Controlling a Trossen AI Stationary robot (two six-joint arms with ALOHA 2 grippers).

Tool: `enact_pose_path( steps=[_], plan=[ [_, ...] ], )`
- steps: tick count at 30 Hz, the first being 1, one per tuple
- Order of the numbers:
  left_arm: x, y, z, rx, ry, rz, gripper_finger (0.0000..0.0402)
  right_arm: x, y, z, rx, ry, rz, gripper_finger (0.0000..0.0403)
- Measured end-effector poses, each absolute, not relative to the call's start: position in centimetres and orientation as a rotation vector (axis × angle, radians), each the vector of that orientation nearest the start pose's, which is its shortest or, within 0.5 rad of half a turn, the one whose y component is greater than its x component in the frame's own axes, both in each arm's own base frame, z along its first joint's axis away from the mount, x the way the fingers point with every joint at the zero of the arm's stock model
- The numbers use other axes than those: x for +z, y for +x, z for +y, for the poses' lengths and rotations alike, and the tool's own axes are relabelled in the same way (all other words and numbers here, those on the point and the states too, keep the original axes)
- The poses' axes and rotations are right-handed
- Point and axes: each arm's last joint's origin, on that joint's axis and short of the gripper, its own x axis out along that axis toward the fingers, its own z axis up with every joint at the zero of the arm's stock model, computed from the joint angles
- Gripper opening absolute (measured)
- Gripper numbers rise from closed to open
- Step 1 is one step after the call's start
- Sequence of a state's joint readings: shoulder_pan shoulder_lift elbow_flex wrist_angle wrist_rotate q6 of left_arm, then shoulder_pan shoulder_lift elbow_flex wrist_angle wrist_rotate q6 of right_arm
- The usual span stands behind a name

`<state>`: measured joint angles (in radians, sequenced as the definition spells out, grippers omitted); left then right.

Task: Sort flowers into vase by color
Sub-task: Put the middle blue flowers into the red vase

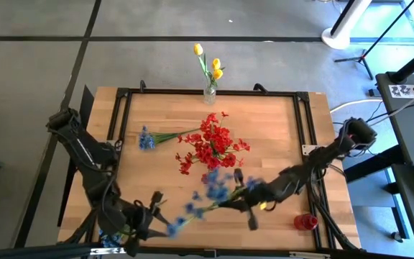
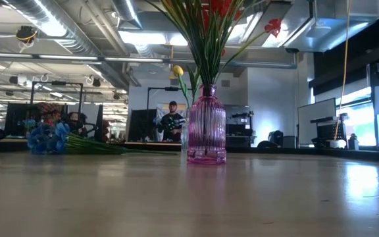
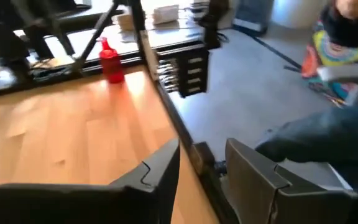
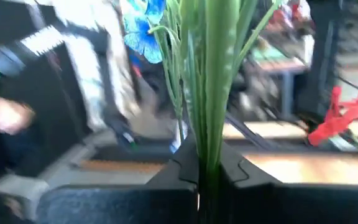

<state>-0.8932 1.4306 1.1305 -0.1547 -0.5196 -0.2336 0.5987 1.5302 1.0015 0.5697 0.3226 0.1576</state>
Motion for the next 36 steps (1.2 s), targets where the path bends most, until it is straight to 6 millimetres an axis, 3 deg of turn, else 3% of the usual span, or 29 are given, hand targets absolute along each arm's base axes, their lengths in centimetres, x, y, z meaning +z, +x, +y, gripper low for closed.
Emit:
enact_pose_path(
  steps=[5, 8, 13, 19, 23, 26, 36],
  plan=[
    [31.0, 21.8, -23.0, -0.138, 0.067, 0.341, 0.0113, 28.2, 25.3, 17.1, 0.528, 0.219, -0.264, 0.0009],
    [31.2, 22.8, -21.9, -0.029, 0.085, 0.308, 0.0107, 27.7, 23.1, 15.9, 0.663, 0.175, -0.327, 0.0007],
    [31.5, 24.9, -19.8, 0.042, 0.01, 0.291, 0.0101, 27.6, 20.1, 13.1, 0.745, 0.154, -0.297, 0.0008],
    [31.6, 26.3, -18.0, 0.122, -0.1, 0.275, 0.01, 28.4, 16.3, 10.7, 0.785, 0.184, -0.076, 0.0007],
    [31.6, 26.7, -17.4, 0.143, -0.12, 0.273, 0.01, 28.6, 14.1, 10.3, 0.811, 0.206, 0.008, 0.0007],
    [31.6, 26.7, -17.4, 0.142, -0.166, 0.27, 0.01, 28.8, 12.1, 10.4, 0.906, 0.204, -0.084, 0.0006],
    [31.7, 26.7, -17.5, 0.131, -0.178, 0.266, 0.01, 25.7, 7.6, 10.8, 1.147, 0.319, -0.192, 0.0006]
  ],
)
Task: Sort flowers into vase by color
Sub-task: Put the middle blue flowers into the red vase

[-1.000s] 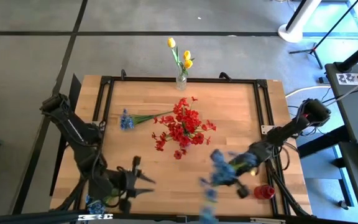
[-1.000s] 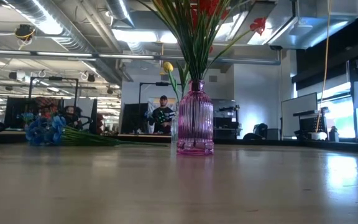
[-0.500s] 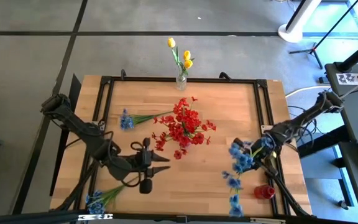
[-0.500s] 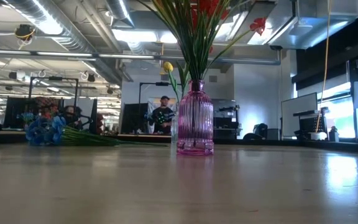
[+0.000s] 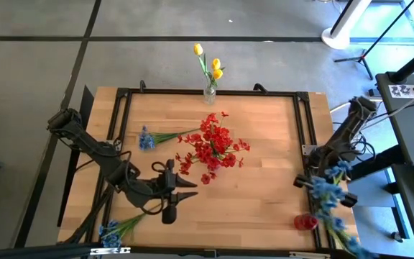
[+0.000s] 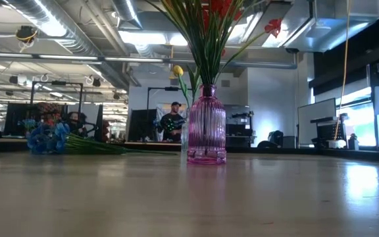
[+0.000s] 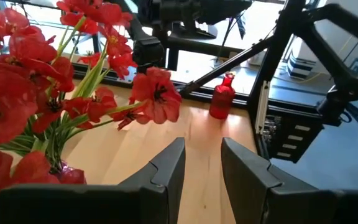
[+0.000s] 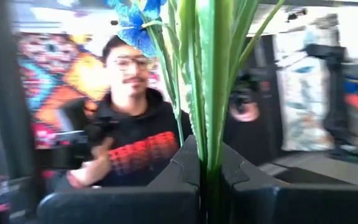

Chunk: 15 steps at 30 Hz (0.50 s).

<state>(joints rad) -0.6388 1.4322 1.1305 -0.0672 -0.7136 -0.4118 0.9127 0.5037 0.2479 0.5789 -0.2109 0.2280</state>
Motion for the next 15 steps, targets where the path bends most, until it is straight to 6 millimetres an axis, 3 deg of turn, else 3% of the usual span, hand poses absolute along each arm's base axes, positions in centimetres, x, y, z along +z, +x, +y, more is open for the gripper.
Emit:
enact_pose_path(
  steps=[7, 15],
  plan=[
    [32.2, 27.1, -17.3, 0.135, -0.215, 0.218, 0.01, 25.2, 5.7, 12.5, 1.256, 0.279, -0.197, 0.0007],
    [33.2, 28.3, -16.3, 0.161, -0.286, 0.109, 0.01, 24.8, 4.4, 14.4, 1.198, 0.201, -0.236, 0.0008]
  ],
)
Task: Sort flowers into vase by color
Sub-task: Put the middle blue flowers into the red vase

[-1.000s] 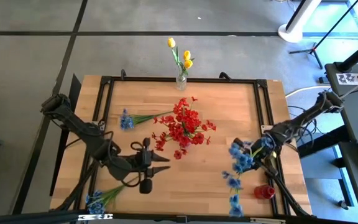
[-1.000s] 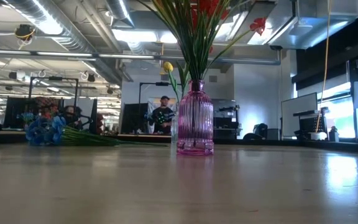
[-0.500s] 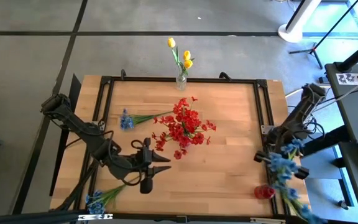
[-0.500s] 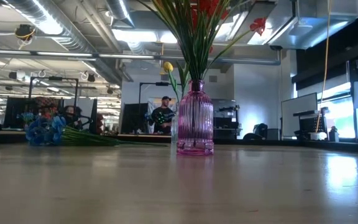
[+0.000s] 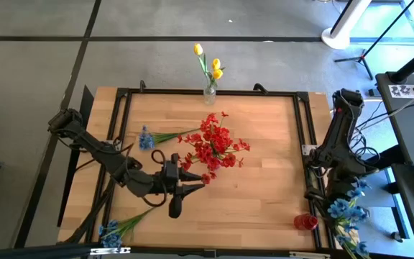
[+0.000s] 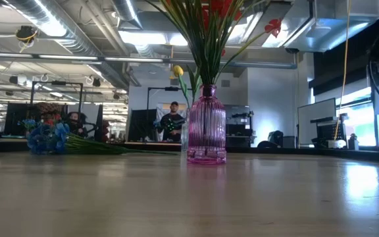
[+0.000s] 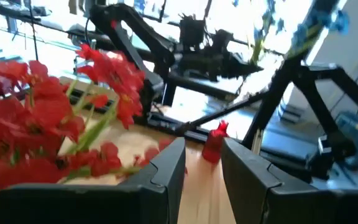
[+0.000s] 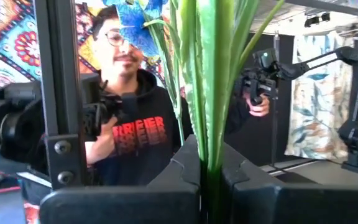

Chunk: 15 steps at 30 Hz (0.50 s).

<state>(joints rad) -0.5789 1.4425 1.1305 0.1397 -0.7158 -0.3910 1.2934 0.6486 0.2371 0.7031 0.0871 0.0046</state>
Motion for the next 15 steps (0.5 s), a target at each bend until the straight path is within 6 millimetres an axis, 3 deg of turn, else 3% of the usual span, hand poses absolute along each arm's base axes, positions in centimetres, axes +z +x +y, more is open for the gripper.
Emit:
enact_pose_path(
  steps=[15],
  plan=[
    [33.2, 28.8, -15.4, 0.19, -0.334, 0.098, 0.01, 23.4, 4.2, 16.5, 1.062, 0.125, -0.209, 0.0007]
  ],
)
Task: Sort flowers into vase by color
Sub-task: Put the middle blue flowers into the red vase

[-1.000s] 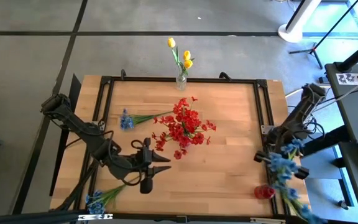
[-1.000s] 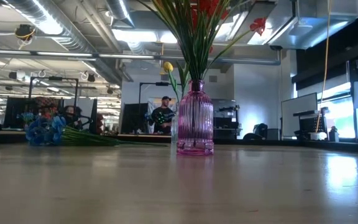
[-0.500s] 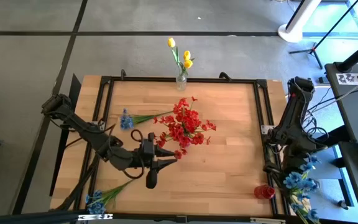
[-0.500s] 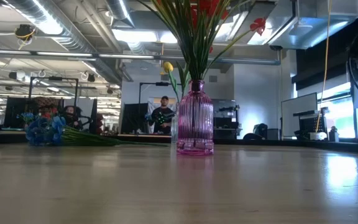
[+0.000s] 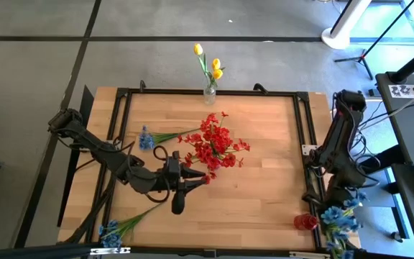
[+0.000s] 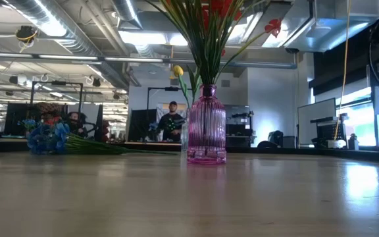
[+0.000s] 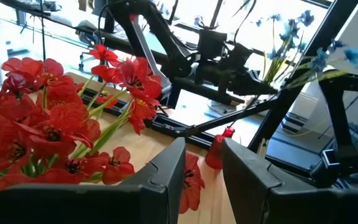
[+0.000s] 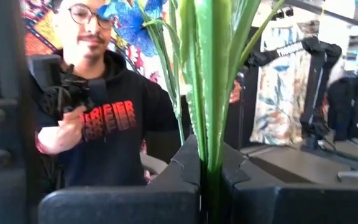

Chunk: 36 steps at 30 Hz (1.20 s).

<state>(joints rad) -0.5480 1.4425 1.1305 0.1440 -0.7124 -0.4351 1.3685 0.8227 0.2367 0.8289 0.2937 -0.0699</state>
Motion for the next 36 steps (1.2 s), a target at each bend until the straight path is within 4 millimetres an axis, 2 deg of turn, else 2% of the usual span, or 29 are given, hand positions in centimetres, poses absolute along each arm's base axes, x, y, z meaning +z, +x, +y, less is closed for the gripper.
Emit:
enact_pose_path(
  steps=[8, 17, 24, 32, 36],
  plan=[
    [33.2, 28.5, -16.0, 0.17, -0.333, 0.102, 0.01, 22.9, 4.4, 17.1, 1.045, 0.129, -0.178, 0.0016],
    [33.2, 28.0, -16.8, 0.14, -0.338, 0.107, 0.01, 21.0, 4.3, 17.0, 1.089, 0.115, -0.05, 0.0015],
    [33.2, 28.1, -16.6, 0.147, -0.339, 0.105, 0.01, 20.1, 4.4, 17.0, 1.043, 0.102, 0.056, 0.0053],
    [33.2, 28.4, -16.2, 0.164, -0.34, 0.102, 0.01, 20.2, 4.4, 16.6, 1.036, 0.112, 0.077, 0.0098],
    [33.2, 28.4, -16.2, 0.164, -0.34, 0.102, 0.01, 20.2, 4.3, 16.2, 1.03, 0.111, 0.111, 0.0107]
  ],
)
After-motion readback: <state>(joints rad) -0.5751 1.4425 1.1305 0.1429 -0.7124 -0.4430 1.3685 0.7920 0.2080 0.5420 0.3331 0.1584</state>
